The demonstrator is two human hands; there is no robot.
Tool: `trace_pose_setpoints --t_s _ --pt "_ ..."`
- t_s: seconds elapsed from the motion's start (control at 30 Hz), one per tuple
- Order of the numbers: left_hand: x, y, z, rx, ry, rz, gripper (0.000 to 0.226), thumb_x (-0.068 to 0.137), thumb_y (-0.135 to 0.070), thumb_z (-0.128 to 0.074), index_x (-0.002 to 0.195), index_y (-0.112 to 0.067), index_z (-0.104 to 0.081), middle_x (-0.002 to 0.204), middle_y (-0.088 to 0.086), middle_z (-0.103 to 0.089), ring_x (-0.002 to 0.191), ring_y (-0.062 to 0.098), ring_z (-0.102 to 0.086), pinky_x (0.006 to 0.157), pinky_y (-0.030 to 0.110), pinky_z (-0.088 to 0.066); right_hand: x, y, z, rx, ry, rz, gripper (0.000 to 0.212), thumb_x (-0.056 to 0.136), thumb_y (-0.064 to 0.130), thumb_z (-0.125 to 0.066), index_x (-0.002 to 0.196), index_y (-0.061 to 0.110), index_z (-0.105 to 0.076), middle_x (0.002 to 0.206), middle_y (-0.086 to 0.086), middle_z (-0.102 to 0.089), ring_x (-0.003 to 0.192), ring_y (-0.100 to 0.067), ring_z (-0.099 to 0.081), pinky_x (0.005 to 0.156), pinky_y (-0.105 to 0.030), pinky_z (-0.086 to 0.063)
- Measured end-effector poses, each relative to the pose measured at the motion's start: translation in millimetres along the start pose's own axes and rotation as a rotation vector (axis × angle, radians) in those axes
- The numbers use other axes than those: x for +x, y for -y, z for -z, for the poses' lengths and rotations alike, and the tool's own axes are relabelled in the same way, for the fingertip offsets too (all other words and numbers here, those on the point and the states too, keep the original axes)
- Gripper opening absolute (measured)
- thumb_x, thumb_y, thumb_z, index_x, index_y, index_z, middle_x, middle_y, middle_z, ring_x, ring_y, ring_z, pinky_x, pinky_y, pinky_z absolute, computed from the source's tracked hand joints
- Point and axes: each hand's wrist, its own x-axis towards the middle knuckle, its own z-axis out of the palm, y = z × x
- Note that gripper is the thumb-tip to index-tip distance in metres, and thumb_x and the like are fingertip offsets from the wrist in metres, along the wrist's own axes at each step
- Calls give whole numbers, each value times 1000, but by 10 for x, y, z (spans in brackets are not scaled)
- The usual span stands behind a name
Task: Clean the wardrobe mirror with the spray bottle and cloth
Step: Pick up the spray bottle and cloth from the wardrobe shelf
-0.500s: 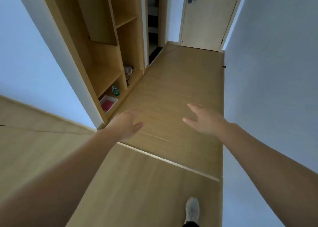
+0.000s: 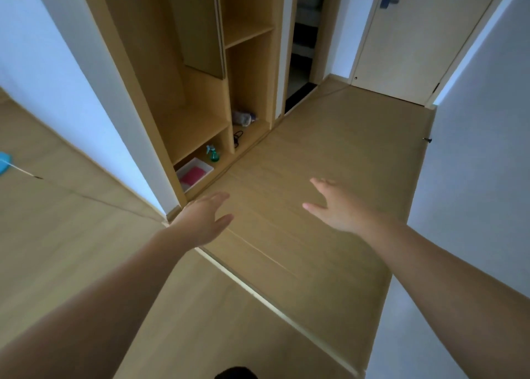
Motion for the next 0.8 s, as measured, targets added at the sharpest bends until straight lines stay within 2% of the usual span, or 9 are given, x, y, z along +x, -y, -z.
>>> trace_pose_setpoints --t_s 0.2,0.4,0.57,0.67,0.8 --pt "616 36 37 -14 -18 75 59 93 -49 -48 146 -30 -30 142 1 -48 127 24 -49 105 43 -43 819 -238 223 -41 -14 67 74 95 53 -46 154 21 -16 161 -2 -18 148 -19 -17 119 -38 -21" --pt "1557 171 153 -58 -35 106 55 94 -48 -47 144 -31 -32 143 -2 -45 134 25 -42 108 44 -40 1888 -318 425 -22 1 104 74 95 53 -47 154 22 -15 161 -1 -17 148 -18 -15 119 -44 -21" --pt "2328 270 390 -105 -45 122 48 96 -45 -47 140 -27 -37 131 0 -55 123 24 -53 102 40 -45 2754 -301 670 -19 14 129 72 95 52 -45 154 22 -16 161 -1 -18 148 -19 -16 119 -42 -21" --pt "2685 342 560 -101 -34 143 47 96 -42 -47 139 -24 -39 128 0 -55 120 23 -53 101 41 -47 3194 -310 790 -7 9 155 73 95 53 -45 154 22 -16 161 -2 -18 148 -19 -18 119 -42 -22" --pt "3023 441 656 -67 -53 176 44 97 -41 -47 136 -24 -39 121 -3 -54 114 19 -53 95 31 -46 3694 -291 912 -20 24 193 72 95 53 -46 154 23 -17 161 -1 -18 147 -19 -18 118 -42 -24"
